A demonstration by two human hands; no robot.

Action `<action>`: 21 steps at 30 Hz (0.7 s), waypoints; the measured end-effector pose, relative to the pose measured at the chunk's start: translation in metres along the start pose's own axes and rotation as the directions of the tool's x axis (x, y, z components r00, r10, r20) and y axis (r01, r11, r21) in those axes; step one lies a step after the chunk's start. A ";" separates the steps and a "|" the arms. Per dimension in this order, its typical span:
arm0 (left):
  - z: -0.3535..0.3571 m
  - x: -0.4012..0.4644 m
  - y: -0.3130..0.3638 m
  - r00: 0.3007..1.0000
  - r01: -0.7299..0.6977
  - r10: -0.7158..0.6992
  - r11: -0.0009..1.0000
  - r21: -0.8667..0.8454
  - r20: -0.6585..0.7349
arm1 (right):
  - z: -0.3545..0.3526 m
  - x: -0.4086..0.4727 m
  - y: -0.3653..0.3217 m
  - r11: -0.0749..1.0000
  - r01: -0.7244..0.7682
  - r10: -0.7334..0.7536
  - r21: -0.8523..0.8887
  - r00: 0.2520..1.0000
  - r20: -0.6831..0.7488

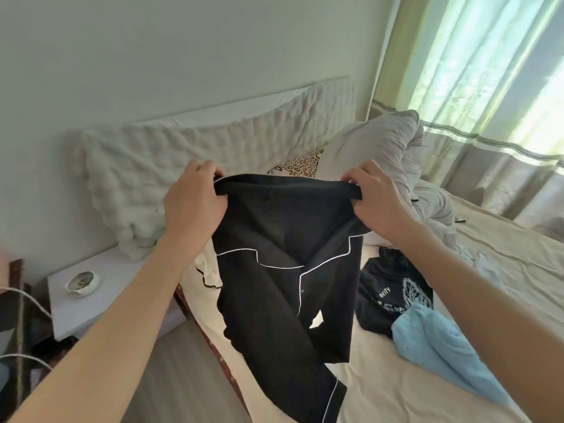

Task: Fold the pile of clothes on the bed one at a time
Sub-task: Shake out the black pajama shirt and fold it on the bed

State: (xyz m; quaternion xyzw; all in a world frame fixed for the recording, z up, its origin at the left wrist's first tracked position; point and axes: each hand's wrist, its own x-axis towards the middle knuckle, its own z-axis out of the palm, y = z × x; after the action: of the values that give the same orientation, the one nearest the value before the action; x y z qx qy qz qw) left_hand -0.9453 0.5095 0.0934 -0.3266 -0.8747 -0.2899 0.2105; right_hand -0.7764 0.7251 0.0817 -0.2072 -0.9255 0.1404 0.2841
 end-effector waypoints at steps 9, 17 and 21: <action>-0.024 0.051 0.028 0.978 0.166 -0.204 0.892 -0.420 -0.047 | -0.054 0.027 -0.004 0.959 -0.148 0.225 0.241 0.915 -0.336; -0.020 0.050 0.041 0.945 0.288 -0.322 0.729 -0.621 0.060 | -0.085 0.015 -0.006 0.849 -0.127 0.337 0.513 0.878 -0.340; -0.019 0.048 0.051 0.938 0.342 -0.259 0.601 -0.722 0.229 | -0.094 0.009 0.003 0.778 -0.183 0.382 0.601 0.897 -0.221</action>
State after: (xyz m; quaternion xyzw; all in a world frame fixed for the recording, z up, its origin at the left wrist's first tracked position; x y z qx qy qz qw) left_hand -0.9401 0.5503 0.1538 -0.2463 -0.7270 -0.6397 -0.0399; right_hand -0.7273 0.7452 0.1601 -0.2725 -0.7377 0.4131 0.4592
